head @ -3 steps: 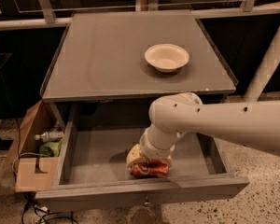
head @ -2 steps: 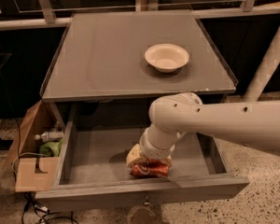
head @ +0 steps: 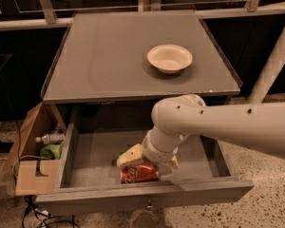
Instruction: Place coke can into top drawer
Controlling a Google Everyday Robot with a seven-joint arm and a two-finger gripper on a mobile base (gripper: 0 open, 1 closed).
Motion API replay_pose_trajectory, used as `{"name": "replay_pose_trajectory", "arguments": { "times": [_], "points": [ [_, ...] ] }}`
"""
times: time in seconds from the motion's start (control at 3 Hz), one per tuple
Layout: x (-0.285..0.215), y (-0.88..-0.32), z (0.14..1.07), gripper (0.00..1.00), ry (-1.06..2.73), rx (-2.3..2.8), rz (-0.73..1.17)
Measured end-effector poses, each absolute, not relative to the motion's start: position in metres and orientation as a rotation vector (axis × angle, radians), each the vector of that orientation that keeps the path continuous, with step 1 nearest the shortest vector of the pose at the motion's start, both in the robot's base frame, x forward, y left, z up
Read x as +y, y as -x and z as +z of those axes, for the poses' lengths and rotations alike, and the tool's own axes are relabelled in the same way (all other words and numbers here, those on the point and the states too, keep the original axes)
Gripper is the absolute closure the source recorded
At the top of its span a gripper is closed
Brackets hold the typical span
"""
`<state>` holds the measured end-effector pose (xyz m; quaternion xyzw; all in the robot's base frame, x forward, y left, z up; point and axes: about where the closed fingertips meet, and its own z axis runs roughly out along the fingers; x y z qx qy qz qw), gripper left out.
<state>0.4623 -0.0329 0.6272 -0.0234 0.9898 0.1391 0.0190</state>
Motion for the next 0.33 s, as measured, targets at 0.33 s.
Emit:
{"name": "replay_pose_trajectory", "arguments": {
  "times": [0.33],
  "points": [
    [-0.0329,-0.4623,0.6272,0.0,0.073,3.073,0.432]
  ]
}}
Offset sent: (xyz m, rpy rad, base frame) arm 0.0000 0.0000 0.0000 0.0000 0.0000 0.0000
